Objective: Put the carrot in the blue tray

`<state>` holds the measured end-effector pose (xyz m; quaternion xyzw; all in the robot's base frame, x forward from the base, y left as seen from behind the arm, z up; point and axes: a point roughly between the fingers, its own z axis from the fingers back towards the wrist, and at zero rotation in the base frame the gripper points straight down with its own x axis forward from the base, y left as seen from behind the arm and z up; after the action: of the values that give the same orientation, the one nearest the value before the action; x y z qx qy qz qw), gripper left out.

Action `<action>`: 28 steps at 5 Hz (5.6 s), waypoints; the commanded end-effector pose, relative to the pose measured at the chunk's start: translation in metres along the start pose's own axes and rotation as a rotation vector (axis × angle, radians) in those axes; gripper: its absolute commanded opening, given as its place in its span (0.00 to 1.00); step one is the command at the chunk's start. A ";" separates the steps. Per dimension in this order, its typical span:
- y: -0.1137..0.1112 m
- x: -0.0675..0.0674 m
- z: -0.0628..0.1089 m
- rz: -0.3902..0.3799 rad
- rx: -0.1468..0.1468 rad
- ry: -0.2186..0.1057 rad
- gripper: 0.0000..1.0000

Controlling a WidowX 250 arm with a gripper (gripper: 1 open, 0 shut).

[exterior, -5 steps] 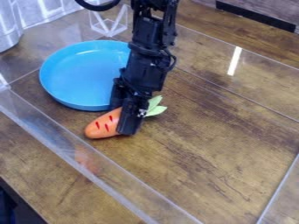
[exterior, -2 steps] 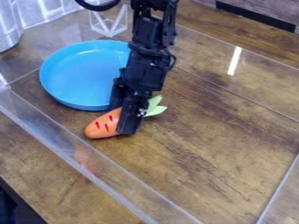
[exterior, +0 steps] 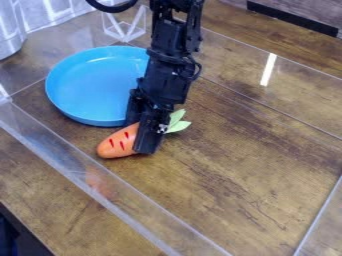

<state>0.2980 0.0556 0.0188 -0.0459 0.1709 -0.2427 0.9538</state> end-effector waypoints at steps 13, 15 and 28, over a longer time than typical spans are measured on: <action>0.022 -0.021 -0.005 0.076 -0.014 0.042 0.00; 0.022 -0.023 -0.004 0.076 -0.011 0.046 0.00; 0.016 -0.028 0.025 0.138 0.019 0.071 0.00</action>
<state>0.2819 0.0778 0.0293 -0.0303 0.2380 -0.1842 0.9531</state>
